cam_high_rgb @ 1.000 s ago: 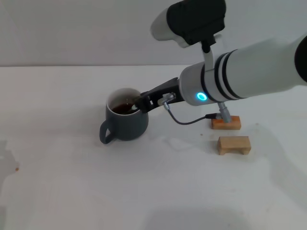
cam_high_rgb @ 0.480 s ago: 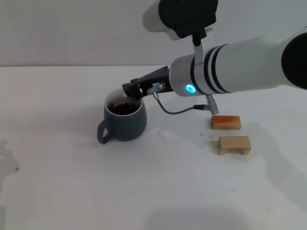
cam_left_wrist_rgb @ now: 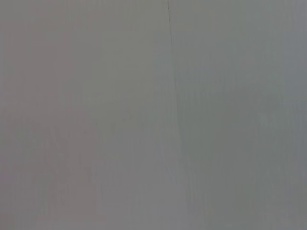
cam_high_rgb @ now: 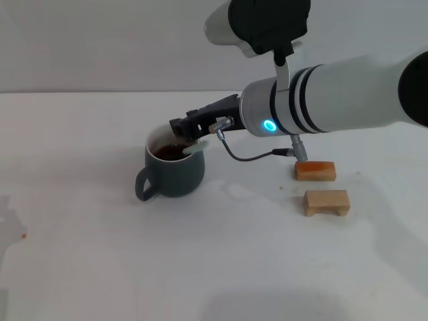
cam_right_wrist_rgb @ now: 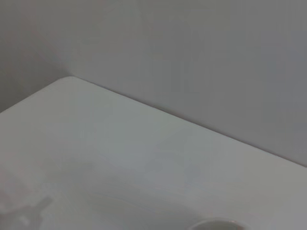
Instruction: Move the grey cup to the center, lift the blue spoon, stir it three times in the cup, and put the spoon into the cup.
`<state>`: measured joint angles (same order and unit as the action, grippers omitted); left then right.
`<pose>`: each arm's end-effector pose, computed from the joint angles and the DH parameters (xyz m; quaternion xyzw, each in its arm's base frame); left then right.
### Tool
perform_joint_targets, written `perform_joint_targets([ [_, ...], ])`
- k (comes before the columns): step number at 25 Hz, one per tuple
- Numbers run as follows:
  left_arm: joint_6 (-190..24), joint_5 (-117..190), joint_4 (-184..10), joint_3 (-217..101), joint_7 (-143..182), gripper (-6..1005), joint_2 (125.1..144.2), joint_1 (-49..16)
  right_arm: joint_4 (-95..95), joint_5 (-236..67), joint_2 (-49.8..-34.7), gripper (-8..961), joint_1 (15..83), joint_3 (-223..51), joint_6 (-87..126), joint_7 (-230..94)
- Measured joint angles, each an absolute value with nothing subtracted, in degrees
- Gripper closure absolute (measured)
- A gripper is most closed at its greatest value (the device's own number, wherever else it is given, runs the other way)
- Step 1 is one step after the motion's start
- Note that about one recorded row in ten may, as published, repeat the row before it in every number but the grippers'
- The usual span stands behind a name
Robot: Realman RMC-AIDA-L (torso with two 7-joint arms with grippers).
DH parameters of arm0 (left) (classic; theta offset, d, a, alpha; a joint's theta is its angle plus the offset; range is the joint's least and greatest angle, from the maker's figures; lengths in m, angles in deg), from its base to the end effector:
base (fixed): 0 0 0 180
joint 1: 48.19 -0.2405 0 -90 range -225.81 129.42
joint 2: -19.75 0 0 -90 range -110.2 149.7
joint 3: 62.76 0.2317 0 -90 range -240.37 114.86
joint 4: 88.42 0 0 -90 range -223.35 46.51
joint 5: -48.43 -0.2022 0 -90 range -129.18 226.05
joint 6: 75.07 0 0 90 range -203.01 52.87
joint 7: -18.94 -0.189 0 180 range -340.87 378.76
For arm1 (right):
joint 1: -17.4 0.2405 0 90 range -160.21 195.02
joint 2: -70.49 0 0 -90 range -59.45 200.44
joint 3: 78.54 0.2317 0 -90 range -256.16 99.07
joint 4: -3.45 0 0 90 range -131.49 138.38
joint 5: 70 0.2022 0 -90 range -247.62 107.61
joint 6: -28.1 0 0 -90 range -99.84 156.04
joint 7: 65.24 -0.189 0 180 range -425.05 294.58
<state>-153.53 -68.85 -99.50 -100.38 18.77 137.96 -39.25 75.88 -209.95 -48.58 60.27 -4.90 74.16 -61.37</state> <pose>-0.3590 0.2684 0.0255 -0.6374 -0.2297 -0.2395 0.6954 0.0477 0.3855 -0.1132 -0.9152 0.3101 0.0685 0.2480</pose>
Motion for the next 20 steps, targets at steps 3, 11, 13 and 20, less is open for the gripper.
perform_joint_targets([
  [3,-154.2,-68.9,-99.6,-100.4,18.8,1001,137.96,-39.4,76.7,-209.4,-48.52,689,59.5,-4.8,74.2,-61.4],
  [11,-154.6,-69.0,-99.9,-100.4,18.8,1000,137.96,-40.0,81.2,-210.3,-48.45,605,54.2,-3.9,69.2,-59.0],
  [13,-154.7,-69.0,-100.0,-100.4,18.8,1000,137.96,-40.1,81.9,-210.4,-48.44,585,52.7,-3.9,67.0,-57.8],
  [20,-155.3,-68.9,-100.1,-100.4,18.8,1000,137.96,-40.2,85.1,-210.9,-48.49,564,36.7,-13.9,33.9,-44.6],
])
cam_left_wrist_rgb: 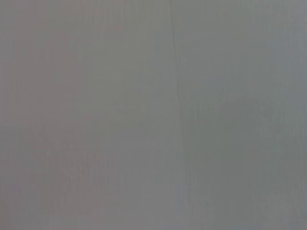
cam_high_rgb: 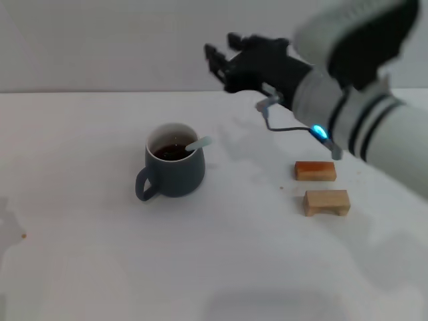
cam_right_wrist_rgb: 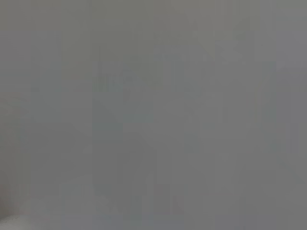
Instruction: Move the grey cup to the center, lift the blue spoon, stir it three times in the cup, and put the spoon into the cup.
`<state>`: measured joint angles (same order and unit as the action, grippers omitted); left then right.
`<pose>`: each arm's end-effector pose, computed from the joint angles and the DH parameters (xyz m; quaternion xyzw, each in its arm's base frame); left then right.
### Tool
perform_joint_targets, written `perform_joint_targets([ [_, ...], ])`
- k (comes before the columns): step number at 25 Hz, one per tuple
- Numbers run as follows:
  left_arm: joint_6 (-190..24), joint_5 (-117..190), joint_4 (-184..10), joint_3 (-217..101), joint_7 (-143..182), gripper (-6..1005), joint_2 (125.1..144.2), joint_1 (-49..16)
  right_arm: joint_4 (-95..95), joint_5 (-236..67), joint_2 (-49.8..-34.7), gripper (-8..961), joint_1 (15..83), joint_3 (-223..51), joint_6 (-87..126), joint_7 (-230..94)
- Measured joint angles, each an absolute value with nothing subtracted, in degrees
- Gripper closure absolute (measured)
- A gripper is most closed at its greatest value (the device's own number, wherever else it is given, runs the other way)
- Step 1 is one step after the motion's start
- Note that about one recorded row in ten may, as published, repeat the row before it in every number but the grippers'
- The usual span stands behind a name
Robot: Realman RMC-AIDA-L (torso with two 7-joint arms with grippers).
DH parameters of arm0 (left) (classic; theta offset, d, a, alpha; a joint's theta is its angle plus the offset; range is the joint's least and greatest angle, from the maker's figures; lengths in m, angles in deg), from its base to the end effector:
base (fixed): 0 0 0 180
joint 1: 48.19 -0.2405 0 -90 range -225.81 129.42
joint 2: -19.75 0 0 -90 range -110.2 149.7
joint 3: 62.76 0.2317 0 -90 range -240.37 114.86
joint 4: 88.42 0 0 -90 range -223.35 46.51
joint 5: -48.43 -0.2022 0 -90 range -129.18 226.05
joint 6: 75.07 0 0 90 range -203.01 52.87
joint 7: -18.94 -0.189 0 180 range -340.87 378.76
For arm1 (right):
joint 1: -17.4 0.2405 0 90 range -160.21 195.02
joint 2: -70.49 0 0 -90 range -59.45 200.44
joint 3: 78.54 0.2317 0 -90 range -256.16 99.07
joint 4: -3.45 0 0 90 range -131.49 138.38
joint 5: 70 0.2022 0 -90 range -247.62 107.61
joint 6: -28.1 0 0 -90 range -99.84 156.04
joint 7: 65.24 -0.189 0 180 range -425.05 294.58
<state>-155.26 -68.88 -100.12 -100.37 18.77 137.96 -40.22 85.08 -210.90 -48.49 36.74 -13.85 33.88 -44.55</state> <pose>-0.3567 0.2632 0.0281 -0.6309 -0.2255 -0.2483 0.6996 0.0570 0.3824 -0.0594 -0.8537 0.1792 0.2702 0.4076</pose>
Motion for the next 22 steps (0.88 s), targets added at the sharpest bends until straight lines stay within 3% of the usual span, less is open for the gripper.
perform_joint_targets([
  [2,-155.9,-68.8,-100.1,-100.4,18.8,1000,137.95,-40.4,83.0,-211.4,-48.54,563,29.5,-20.6,14.9,-39.2],
  [7,-157.3,-68.8,-99.9,-100.4,21.5,1001,137.96,-40.9,72.2,-211.6,-48.48,556,22.0,-27.8,-12.3,-37.3],
  [12,-157.5,-68.8,-99.7,-100.4,21.9,1001,137.96,-41.0,59.8,-208.1,-48.74,550,17.8,-32.1,-33.2,-37.7],
  [20,-157.5,-68.8,-100.2,-100.4,21.9,1001,138.04,-41.0,48.9,-192.3,-48.56,540,16.3,-39.9,-50.3,-38.1],
  [22,-157.5,-68.8,-100.2,-100.4,21.9,1001,138.05,-41.0,47.1,-190.4,-48.57,442,15.8,-41.8,-54.1,-38.2],
])
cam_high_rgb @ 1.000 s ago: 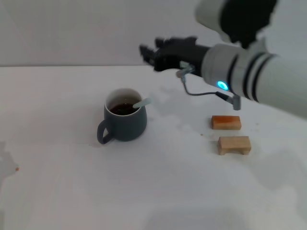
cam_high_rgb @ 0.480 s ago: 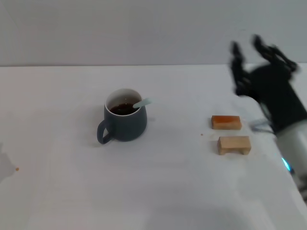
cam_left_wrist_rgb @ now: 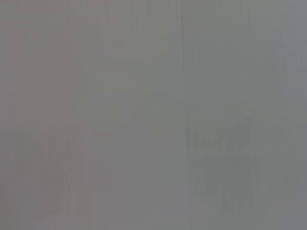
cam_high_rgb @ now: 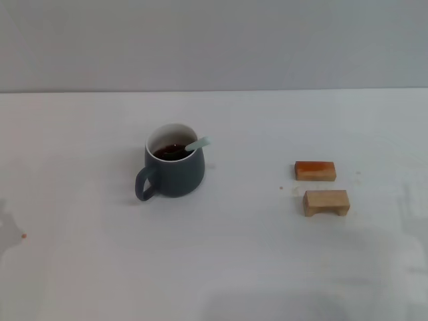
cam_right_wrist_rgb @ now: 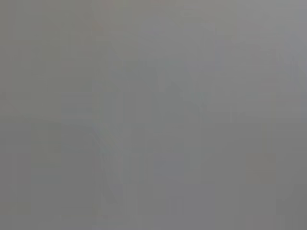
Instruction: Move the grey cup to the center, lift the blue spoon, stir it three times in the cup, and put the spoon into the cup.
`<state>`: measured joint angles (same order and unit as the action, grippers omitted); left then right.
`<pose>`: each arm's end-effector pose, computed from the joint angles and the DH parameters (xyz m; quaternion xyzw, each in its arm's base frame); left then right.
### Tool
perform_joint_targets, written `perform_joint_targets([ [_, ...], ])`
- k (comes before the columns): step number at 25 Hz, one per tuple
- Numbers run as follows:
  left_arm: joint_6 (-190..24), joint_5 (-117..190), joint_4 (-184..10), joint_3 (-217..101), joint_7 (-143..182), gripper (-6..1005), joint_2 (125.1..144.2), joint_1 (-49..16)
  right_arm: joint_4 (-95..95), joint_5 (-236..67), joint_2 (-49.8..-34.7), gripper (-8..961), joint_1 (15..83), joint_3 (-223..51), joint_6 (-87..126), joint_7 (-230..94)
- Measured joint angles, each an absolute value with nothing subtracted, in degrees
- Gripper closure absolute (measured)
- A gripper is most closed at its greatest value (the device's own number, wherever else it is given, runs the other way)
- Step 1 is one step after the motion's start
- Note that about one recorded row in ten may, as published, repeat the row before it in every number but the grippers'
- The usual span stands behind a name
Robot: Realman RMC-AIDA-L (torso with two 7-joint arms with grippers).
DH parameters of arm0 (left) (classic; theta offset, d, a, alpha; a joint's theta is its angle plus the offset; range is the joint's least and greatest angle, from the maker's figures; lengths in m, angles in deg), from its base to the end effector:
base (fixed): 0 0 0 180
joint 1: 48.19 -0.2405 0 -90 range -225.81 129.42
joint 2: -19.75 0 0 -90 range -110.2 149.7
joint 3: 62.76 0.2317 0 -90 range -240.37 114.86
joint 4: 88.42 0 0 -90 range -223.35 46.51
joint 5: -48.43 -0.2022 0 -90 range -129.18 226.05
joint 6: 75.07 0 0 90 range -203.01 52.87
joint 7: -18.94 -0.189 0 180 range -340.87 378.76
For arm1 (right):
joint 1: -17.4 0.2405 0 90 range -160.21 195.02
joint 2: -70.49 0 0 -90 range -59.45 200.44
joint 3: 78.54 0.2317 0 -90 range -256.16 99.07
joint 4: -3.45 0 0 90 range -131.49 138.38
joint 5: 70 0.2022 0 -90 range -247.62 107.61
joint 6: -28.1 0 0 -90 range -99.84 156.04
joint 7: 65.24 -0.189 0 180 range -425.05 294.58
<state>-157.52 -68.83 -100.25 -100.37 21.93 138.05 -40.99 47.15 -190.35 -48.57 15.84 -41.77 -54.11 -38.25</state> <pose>-0.3538 0.2580 0.0321 -0.6175 -0.2339 -0.2768 0.6981 0.2556 0.2577 0.0062 -0.5909 0.1627 0.3019 0.7302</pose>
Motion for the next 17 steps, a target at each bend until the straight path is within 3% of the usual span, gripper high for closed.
perform_joint_targets([
  [3,-157.5,-68.9,-100.2,-100.3,21.9,1001,138.05,-40.9,46.5,-187.4,-48.47,296,15.2,-43.4,-56.5,-38.7],
  [17,-157.2,-69.3,-99.7,-99.6,21.2,1001,138.12,-40.5,36.0,-184.0,-48.85,288,18.3,-44.6,-57.0,-53.3],
])
